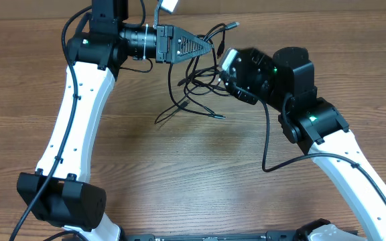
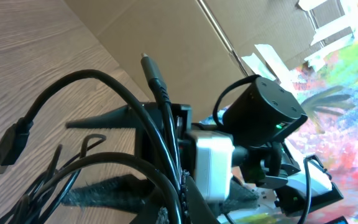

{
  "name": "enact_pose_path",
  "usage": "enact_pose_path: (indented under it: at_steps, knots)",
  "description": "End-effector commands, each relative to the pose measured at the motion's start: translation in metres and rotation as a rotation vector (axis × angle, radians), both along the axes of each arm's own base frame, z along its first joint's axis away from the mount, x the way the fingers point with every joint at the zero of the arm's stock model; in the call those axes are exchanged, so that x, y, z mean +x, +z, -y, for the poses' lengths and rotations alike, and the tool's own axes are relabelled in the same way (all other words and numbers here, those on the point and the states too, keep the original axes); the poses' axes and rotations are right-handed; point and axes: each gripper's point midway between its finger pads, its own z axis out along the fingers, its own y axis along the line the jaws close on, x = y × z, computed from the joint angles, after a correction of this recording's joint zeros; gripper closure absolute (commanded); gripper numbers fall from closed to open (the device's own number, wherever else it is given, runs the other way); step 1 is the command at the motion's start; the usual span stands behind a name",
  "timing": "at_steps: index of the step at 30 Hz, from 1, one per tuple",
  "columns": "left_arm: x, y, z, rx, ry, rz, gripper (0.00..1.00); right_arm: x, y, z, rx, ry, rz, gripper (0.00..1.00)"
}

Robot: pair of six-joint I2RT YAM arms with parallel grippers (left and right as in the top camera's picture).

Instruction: Untangle cables

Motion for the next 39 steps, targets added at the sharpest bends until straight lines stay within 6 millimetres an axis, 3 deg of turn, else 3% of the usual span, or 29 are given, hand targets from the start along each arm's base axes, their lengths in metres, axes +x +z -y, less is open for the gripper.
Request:
enact_pose_path:
  at_steps: [1, 4, 7, 15, 23, 24, 31, 39]
  knots:
    - [-0.011, 0.012, 0.003, -0.031, -0.048, 0.045, 0.96, 0.002, -0.011, -0.002, -0.024, 0.018, -0.028, 0.78]
    - [-0.011, 0.012, 0.003, -0.031, -0.047, 0.046, 0.96, -0.004, -0.025, -0.008, -0.023, 0.057, -0.085, 0.89]
    - [-0.01, 0.012, 0.002, -0.028, -0.04, 0.047, 0.96, -0.006, -0.024, -0.011, 0.026, 0.052, -0.12, 0.96]
    - [0.001, 0.012, -0.008, -0.02, 0.001, 0.071, 0.96, -0.017, -0.019, -0.003, 0.162, -0.067, -0.253, 0.96]
    - [0.039, 0.0, -0.051, 0.054, 0.202, 0.068, 0.96, -0.02, -0.022, 0.027, 0.289, -0.35, -0.381, 0.96]
    - [0.046, -0.002, -0.064, 0.062, 0.242, 0.065, 0.96, -0.023, -0.018, 0.034, 0.318, -0.404, -0.389, 0.96]
    - [0.06, -0.002, -0.103, 0.067, 0.335, 0.057, 0.96, -0.04, 0.012, 0.051, 0.459, -0.508, -0.379, 0.96]
    - [0.068, -0.003, -0.135, 0.069, 0.409, 0.042, 0.96, -0.074, 0.061, 0.078, 0.627, -0.581, -0.306, 0.96]
